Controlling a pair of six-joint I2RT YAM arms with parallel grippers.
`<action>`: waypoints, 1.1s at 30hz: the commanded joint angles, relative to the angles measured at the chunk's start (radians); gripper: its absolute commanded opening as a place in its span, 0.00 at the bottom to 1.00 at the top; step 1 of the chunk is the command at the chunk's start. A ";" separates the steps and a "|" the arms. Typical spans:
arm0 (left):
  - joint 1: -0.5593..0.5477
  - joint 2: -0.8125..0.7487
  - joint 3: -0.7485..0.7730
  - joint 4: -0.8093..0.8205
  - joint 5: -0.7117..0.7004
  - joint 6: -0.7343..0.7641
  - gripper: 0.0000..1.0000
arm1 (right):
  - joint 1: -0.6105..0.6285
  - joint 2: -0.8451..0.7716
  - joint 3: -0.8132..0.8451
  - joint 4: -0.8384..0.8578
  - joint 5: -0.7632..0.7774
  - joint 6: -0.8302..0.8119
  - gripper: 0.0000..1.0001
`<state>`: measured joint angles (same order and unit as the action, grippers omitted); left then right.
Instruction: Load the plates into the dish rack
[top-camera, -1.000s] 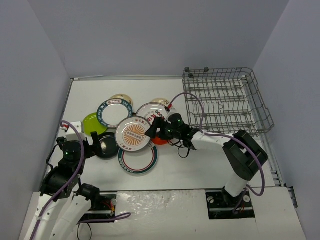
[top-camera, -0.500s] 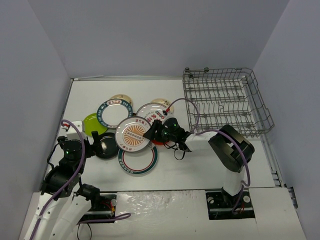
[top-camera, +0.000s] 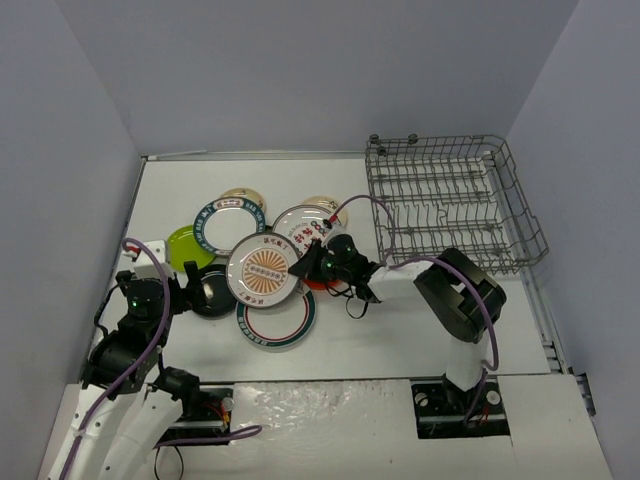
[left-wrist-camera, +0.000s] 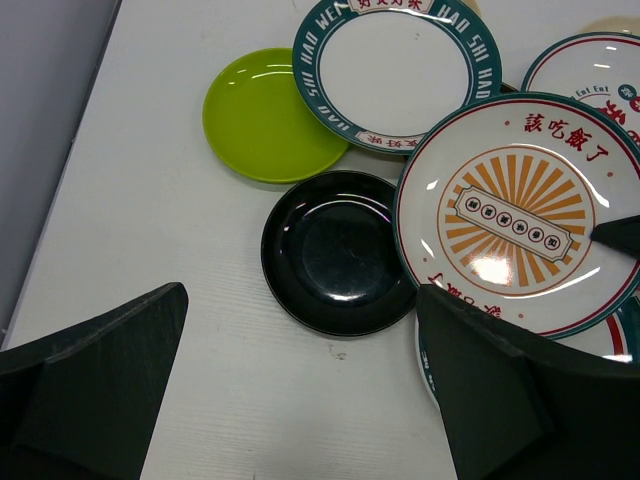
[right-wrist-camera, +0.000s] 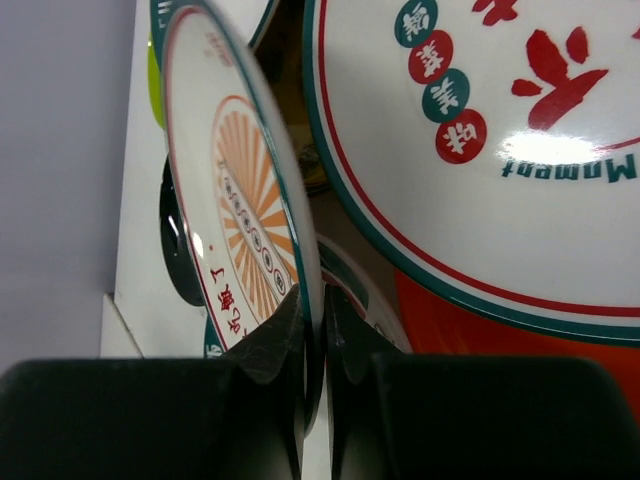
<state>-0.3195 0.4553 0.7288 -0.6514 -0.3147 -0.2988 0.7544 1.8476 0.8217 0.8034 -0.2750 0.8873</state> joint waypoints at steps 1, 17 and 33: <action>-0.001 0.019 0.032 0.072 0.003 0.012 0.97 | 0.005 -0.087 0.065 0.029 -0.006 -0.039 0.00; -0.001 0.017 0.031 0.072 -0.002 0.014 0.97 | -0.253 -0.589 0.369 -0.634 0.145 -0.504 0.00; -0.004 -0.016 0.025 0.075 0.002 0.018 0.97 | -0.888 -0.488 0.603 -0.854 0.165 -1.201 0.00</action>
<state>-0.3195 0.4390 0.7284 -0.6455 -0.3126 -0.2913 -0.0880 1.2449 1.3264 -0.1160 -0.0817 -0.1244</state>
